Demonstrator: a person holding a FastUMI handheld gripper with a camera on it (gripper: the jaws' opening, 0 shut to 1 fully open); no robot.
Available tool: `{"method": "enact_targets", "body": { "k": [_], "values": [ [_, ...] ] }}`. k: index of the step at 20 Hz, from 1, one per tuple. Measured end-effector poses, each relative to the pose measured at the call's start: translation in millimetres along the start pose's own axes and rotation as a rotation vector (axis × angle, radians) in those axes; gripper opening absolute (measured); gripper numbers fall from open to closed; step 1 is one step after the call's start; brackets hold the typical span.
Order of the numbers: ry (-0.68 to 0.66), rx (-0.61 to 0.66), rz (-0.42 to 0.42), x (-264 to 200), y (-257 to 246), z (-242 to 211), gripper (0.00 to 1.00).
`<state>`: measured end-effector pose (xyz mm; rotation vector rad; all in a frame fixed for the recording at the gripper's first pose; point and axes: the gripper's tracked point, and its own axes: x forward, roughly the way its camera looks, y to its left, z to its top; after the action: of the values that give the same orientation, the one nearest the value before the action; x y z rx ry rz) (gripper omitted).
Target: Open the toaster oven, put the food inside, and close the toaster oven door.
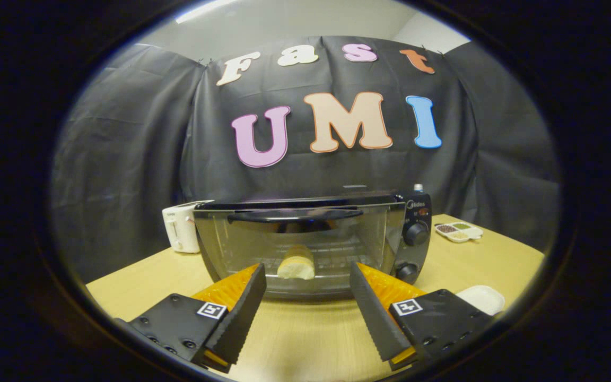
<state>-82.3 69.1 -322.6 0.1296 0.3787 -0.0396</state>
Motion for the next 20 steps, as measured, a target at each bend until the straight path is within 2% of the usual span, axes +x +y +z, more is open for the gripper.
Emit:
{"method": "enact_targets", "body": {
  "k": [5, 12, 20],
  "values": [
    [-0.018, -0.003, -0.011, 20, -1, 9, 0.97],
    [-0.035, -0.003, -0.011, 17, -4, 20, 0.97],
    [-0.171, -0.046, -0.028, 7, -25, 117, 0.97]
  ]
}}
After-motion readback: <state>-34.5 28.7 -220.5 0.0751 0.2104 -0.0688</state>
